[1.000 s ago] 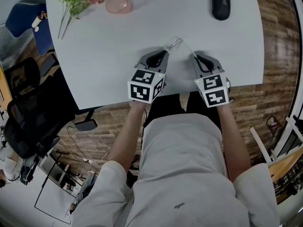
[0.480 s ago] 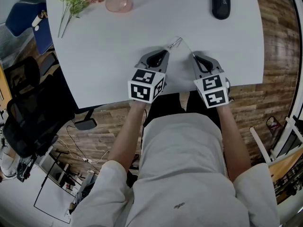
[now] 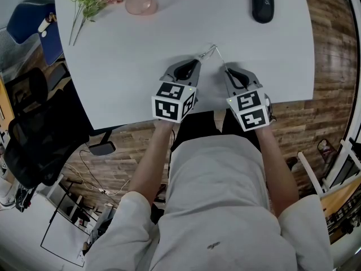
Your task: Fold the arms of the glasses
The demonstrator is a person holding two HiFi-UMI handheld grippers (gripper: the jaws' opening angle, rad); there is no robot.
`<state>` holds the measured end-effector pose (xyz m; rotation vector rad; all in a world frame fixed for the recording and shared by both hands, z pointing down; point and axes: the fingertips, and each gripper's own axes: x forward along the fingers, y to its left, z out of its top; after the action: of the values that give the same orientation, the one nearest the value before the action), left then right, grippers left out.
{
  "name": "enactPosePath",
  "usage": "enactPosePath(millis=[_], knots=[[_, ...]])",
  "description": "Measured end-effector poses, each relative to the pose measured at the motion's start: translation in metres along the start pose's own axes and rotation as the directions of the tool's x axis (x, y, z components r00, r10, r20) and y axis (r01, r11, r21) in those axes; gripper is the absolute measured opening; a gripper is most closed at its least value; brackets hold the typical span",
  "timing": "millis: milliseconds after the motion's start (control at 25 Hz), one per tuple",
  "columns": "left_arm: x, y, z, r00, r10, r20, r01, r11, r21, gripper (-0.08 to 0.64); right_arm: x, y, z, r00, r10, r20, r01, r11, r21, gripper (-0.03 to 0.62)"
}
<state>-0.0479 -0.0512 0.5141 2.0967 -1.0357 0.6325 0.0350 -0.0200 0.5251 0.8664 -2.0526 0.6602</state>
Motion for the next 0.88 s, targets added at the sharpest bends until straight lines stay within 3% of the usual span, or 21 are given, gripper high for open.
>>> enactPosePath(millis=[880], knots=[[0.001,-0.001,0.001,1.0,-0.007,0.005,0.008,1.0,-0.026,0.026,0.01,0.026,0.016,0.996,0.087,0.018,-0.088,0.996,0.003,0.059]])
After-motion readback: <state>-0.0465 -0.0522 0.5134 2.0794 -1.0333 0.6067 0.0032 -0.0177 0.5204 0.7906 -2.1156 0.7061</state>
